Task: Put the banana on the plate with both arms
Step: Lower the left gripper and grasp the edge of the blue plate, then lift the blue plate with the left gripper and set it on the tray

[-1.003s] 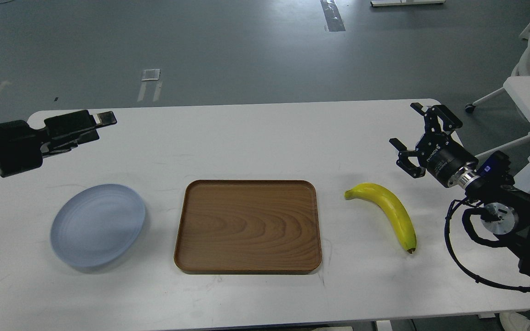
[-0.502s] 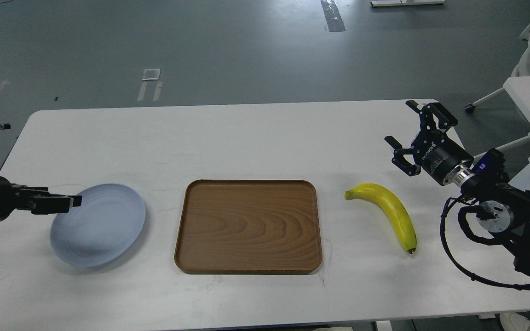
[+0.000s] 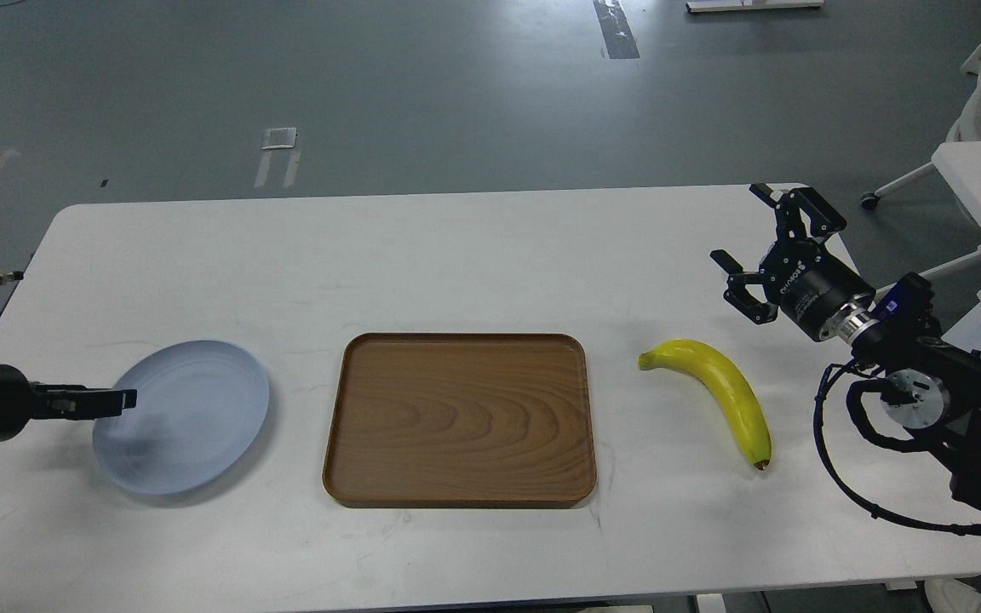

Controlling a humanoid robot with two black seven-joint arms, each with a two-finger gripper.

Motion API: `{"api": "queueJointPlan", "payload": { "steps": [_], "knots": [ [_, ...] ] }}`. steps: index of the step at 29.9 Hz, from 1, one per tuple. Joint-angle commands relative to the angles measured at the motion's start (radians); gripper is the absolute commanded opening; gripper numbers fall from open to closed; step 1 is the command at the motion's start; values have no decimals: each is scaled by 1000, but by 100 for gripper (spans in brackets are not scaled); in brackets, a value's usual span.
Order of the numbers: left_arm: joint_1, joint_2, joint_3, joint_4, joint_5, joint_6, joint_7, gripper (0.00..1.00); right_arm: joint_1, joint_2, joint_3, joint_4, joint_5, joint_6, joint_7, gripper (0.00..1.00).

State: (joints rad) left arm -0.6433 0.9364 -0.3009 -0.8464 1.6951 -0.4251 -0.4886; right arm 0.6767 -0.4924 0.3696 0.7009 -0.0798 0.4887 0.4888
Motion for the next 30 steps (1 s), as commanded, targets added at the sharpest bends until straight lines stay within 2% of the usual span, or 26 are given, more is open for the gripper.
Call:
{"api": "queueJointPlan", "payload": {
  "steps": [1, 6, 7, 9, 12, 13, 15, 16, 30],
  "knots": [
    [4, -17, 6, 29, 0, 3, 0, 84, 1, 0, 0, -1, 0, 0, 0, 100],
    [5, -39, 22, 56, 0, 14, 0, 72, 1, 0, 0, 0, 0, 0, 0, 100],
    [5, -39, 26, 62, 0, 14, 0, 66, 1, 0, 0, 0, 0, 0, 0, 100],
    [5, -40, 29, 67, 0, 14, 0, 59, 1, 0, 0, 0, 0, 0, 0, 100],
    [5, -39, 31, 69, -9, 12, 0, 33, 1, 0, 0, -1, 0, 0, 0, 100],
    [4, -39, 31, 69, -14, 12, 0, 20, 3, 0, 0, -1, 0, 0, 0, 100],
    [4, -39, 31, 69, -14, 12, 0, 4, 3, 0, 0, -1, 0, 0, 0, 100],
    [4, -39, 31, 69, -14, 12, 0, 0, 3, 0, 0, -1, 0, 0, 0, 100],
    [-12, -28, 31, 64, -96, 6, 0, 0, 3, 0, -1, -1, 0, 0, 0, 100]
  ]
}}
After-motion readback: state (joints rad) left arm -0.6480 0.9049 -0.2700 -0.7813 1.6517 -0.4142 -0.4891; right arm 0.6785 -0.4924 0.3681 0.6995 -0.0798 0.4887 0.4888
